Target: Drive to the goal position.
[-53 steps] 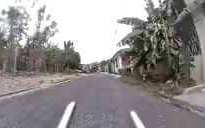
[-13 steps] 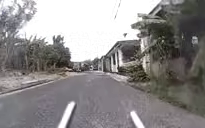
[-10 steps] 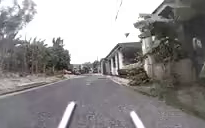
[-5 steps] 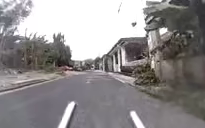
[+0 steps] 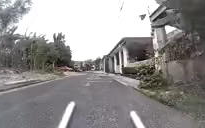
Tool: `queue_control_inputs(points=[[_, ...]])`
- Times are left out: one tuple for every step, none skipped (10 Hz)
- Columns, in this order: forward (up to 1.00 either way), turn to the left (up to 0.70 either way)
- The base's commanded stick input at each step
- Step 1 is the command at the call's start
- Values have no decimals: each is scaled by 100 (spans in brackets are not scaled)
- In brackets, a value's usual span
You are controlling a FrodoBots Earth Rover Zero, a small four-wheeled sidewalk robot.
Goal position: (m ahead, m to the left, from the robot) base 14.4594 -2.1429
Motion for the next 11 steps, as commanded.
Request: queue_control_inputs(points=[[85, 0], [85, 0], [85, 0], [85, 0], [85, 0], [85, 0], [85, 0], [85, 0], [85, 0], [85, 0], [85, 0]])
